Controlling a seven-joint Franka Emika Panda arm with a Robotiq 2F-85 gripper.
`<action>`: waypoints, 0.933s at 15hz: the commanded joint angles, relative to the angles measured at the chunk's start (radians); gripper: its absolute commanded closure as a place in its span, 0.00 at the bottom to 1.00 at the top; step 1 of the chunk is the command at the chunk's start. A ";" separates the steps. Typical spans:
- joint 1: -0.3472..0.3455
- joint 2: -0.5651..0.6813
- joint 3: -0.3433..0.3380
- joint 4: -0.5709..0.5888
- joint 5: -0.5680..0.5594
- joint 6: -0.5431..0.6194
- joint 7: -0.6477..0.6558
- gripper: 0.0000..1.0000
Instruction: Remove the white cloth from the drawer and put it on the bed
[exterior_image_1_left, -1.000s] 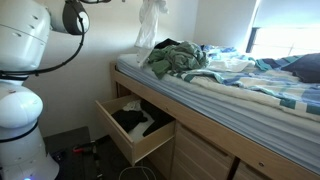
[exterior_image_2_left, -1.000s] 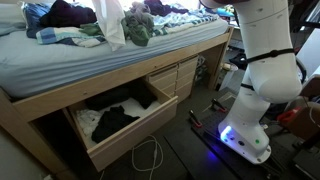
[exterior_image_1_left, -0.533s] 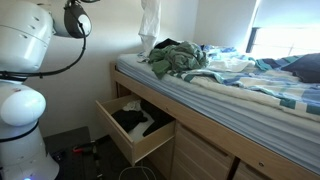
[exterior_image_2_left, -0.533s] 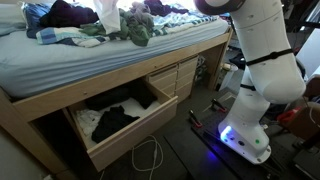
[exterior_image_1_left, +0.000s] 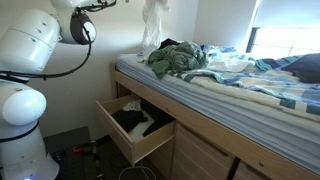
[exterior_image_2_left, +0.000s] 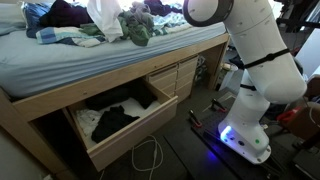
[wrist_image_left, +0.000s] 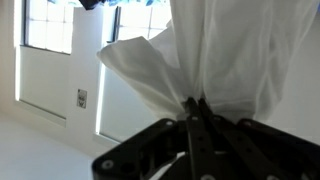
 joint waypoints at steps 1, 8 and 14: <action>0.004 0.058 -0.036 0.020 0.115 -0.005 0.016 0.99; 0.014 0.086 -0.084 0.003 0.215 0.005 0.001 0.97; 0.002 0.114 -0.077 0.007 0.277 -0.003 0.004 0.99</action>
